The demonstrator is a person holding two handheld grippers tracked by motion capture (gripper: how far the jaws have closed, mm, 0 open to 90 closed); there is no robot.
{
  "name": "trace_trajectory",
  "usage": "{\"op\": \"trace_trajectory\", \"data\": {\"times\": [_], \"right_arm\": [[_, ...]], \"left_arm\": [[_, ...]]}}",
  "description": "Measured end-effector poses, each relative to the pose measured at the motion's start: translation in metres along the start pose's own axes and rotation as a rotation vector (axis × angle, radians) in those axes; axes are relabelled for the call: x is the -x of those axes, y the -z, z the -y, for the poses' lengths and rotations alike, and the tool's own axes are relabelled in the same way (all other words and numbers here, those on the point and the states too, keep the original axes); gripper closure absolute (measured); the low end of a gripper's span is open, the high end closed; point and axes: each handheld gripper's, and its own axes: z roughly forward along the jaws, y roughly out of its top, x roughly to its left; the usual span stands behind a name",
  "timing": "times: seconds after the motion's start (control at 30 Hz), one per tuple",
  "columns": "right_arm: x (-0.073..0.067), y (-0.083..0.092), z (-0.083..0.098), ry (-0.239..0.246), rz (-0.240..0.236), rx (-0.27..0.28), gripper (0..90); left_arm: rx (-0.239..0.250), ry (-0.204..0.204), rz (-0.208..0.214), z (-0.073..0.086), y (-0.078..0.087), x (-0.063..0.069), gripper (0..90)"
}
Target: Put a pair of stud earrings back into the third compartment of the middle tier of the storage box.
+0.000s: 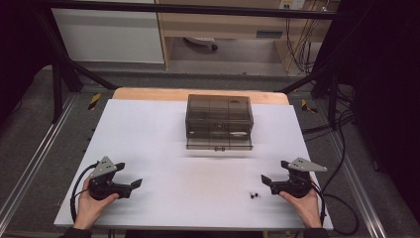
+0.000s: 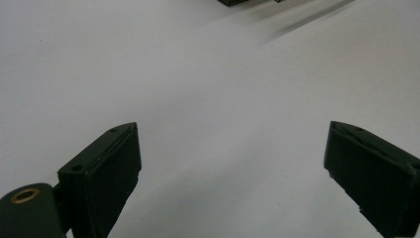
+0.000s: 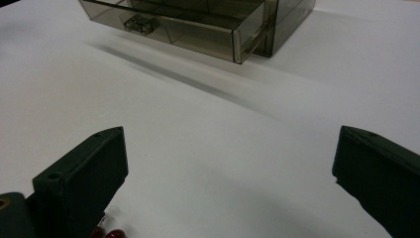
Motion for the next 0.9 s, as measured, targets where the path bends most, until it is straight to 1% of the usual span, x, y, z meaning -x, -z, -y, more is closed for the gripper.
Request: {"op": "trace_trajectory", "data": {"times": [0.07,0.1,0.17,0.33,0.47,0.6,0.73,0.77,0.8,0.9], "right_arm": [[0.000,0.001,0.001,-0.009,-0.003,0.001,1.5],[0.000,0.002,0.001,-0.008,-0.001,0.000,1.5],[0.000,0.002,0.002,-0.007,-0.004,-0.003,1.5],[-0.001,0.005,0.005,-0.011,-0.009,-0.028,1.6],[-0.003,0.005,0.008,-0.019,-0.028,-0.057,1.6],[-0.006,0.005,0.010,-0.015,-0.037,-0.072,2.2],[-0.011,0.006,0.013,0.003,-0.049,-0.093,3.9],[-0.013,0.006,0.014,0.004,-0.053,-0.097,4.7],[-0.014,0.005,0.014,0.016,-0.057,-0.101,5.2],[-0.018,0.003,0.015,0.034,-0.073,-0.131,6.7]], "left_arm": [[-0.001,-0.002,0.002,0.000,0.000,0.000,7.3],[-0.003,-0.011,-0.003,0.000,0.000,0.001,7.3],[-0.006,-0.012,-0.004,0.000,0.000,0.001,7.5],[-0.013,-0.002,-0.001,0.003,0.000,0.001,7.2],[-0.024,0.005,0.000,0.006,-0.001,0.002,7.2],[-0.026,0.008,-0.001,0.008,0.000,0.003,7.2],[-0.015,0.012,-0.004,0.008,0.000,0.002,7.3],[-0.015,0.012,-0.004,0.008,0.000,0.002,7.3],[-0.018,0.011,-0.005,0.009,0.000,0.003,7.3],[-0.023,0.011,-0.005,0.009,0.000,0.003,7.3]]}}
